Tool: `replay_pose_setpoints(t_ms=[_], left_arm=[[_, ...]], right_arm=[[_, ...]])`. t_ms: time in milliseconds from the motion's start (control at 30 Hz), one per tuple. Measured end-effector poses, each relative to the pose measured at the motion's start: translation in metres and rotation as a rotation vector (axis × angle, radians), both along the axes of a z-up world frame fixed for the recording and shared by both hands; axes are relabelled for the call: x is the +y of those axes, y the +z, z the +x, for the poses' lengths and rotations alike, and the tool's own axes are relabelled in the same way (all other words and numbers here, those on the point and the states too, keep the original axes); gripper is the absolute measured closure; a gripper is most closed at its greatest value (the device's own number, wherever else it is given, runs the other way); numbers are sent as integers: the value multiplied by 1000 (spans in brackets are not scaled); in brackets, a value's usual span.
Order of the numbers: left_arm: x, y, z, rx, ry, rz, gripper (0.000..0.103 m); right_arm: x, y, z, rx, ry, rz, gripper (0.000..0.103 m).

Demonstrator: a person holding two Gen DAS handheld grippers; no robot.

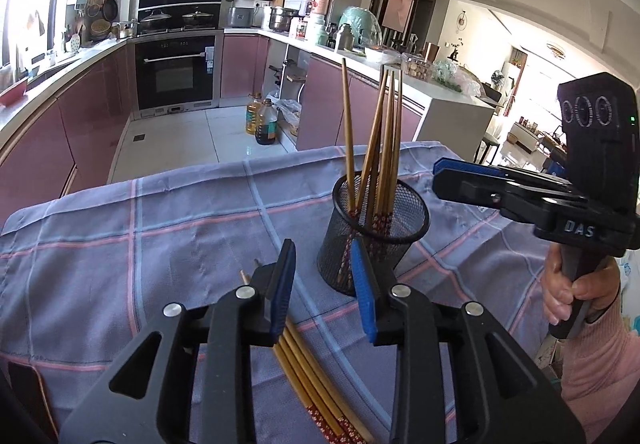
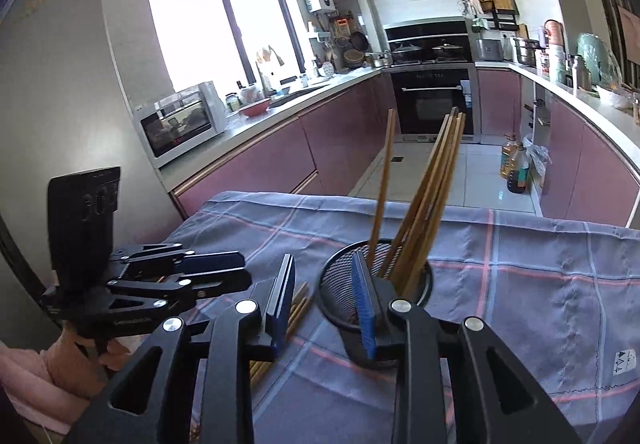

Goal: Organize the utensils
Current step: 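Move both open grippers back over the remaining chopstick pile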

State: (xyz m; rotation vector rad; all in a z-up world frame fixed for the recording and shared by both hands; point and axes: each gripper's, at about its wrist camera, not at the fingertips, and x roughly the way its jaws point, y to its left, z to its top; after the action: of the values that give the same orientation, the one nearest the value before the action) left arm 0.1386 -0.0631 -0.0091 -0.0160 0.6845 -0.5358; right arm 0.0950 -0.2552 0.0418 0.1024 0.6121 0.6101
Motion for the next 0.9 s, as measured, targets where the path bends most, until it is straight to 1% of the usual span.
replay_pose_setpoints(t_ms=[67,133,333,433,600,900], left_arm=[[8,-10,-3,24,17,1,74],[16,-23,-8,50,27,4,74],[30,-61,-15,140,52,39,73],[31,-74,-22,166,42,57,72],[34,-91,-28,202,44,55,72],[35,-99,-35,215,48,63,72]], right_arm=[[9,-5,-8,12,39,0,75],[20,-16,-12,46,73,-2,75],[50,-65,-8,185,106,-54,75],[63,-83,-7,225,123,-73,75],[76,-100,-9,258,124,-106,75],[85,-108,-11,253,103,-166,75]])
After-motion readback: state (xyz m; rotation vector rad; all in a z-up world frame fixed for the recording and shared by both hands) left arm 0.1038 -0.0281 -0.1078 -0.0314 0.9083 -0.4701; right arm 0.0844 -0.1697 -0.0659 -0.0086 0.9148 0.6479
